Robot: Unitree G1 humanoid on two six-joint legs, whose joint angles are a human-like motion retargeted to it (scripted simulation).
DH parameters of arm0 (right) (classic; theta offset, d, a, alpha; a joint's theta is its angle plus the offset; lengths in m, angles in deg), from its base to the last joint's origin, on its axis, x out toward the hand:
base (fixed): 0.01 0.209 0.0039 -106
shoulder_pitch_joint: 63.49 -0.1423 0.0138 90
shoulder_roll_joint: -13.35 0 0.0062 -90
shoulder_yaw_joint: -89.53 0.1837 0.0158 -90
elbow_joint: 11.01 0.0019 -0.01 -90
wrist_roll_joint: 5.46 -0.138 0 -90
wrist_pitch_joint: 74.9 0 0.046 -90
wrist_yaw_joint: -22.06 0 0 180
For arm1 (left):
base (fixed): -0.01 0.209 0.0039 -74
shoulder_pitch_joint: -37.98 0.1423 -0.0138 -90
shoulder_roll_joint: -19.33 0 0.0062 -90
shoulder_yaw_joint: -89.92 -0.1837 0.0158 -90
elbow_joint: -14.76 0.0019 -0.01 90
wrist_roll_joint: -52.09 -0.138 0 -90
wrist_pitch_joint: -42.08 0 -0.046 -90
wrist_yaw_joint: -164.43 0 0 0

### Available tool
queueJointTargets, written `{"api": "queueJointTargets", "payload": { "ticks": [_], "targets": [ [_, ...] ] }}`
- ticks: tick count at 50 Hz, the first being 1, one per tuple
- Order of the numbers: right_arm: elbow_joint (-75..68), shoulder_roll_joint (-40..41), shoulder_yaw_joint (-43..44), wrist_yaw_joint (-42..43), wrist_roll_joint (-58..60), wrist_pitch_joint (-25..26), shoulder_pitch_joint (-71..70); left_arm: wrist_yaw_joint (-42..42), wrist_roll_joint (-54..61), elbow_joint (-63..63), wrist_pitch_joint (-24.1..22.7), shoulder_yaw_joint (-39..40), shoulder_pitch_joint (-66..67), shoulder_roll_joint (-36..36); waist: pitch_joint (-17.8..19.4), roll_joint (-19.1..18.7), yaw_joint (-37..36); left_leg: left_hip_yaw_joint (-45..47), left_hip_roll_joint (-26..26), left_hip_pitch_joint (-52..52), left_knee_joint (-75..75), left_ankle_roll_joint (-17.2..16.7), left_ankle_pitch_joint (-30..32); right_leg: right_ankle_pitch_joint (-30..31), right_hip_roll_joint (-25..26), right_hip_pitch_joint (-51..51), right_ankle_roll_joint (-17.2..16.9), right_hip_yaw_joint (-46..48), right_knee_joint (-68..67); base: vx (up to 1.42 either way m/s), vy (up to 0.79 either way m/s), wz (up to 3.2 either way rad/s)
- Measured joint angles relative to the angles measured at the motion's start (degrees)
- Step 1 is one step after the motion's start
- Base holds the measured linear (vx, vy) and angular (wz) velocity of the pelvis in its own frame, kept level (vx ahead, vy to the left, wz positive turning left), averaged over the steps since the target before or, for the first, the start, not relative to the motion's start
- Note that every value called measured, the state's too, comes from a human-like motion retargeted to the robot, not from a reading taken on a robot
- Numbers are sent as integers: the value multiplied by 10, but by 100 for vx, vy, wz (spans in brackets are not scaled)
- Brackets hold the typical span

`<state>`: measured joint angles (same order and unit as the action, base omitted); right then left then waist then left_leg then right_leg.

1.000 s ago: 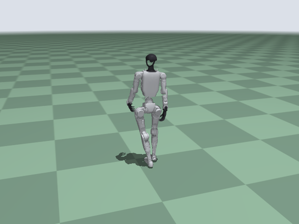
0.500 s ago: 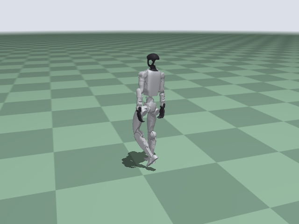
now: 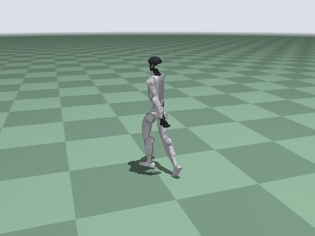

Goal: Walk run

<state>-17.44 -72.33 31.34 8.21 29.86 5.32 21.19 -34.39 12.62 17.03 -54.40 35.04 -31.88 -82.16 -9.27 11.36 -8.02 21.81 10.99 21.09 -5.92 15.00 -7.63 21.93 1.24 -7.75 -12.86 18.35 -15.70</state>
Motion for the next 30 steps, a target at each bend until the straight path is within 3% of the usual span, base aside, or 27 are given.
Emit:
{"api": "queueJointTargets", "payload": {
  "ticks": [2,3,5,9,12,17,20,23,24,27,30],
  "targets": [
    [-3,17,-18,19,22,-16,20,5,3,11,21,-10,-26,19,-4,-30,25,-46,-21,-14,-32,0,-24,70,25,33,10,-13,-95,94,-5,111],
    [-8,19,-23,32,32,-22,25,8,5,12,33,-19,-44,25,0,-40,28,-61,-22,-30,-40,0,-37,78,26,54,16,-21,-159,83,-7,119],
    [-10,21,-22,55,56,-21,39,8,19,4,42,-50,-85,35,-5,-74,33,-104,-39,-55,-33,0,-46,53,54,91,30,-29,-196,75,-2,127],
    [-10,32,-10,89,80,-6,74,0,35,-59,13,-96,-160,48,-7,-107,59,-185,-38,-95,-21,0,-51,-62,24,181,62,-35,-254,68,-8,162],
    [-10,34,6,98,54,-8,101,-16,48,-126,-19,-138,-211,49,-8,-120,104,-265,-22,-114,-19,0,-55,-132,-27,243,77,-33,-211,63,-14,248],
    [-10,39,13,47,-15,15,131,-42,71,-231,-76,-194,-274,72,3,-99,169,-342,24,-157,-23,0,-71,-140,-106,317,68,-56,-34,64,-36,209],
    [-10,47,-6,22,-45,16,139,-38,83,-280,-104,-214,-285,95,23,-79,179,-365,39,-205,-21,0,-82,-165,-107,352,79,-108,61,70,-46,95],
    [-10,48,-16,20,-32,10,142,-11,88,-290,-128,-220,-277,105,41,-79,195,-373,31,-258,-19,0,-87,-199,-92,367,18,-146,139,66,-33,83],
    [-10,46,-18,22,-24,9,143,-2,86,-282,-131,-219,-273,105,42,-83,198,-371,26,-271,-19,0,-83,-205,-90,365,21,-136,151,78,-37,71],
    [-10,33,-19,28,-1,16,147,18,66,-223,-119,-208,-261,90,30,-101,213,-369,23,-295,-26,0,-51,-184,-95,357,74,-95,131,75,-20,88],
    [-10,18,-15,23,3,36,156,10,16,-133,-71,-185,-241,69,14,-119,239,-374,30,-309,-57,-14,31,-126,-114,336,62,-82,101,77,-19,115]
  ]
}}
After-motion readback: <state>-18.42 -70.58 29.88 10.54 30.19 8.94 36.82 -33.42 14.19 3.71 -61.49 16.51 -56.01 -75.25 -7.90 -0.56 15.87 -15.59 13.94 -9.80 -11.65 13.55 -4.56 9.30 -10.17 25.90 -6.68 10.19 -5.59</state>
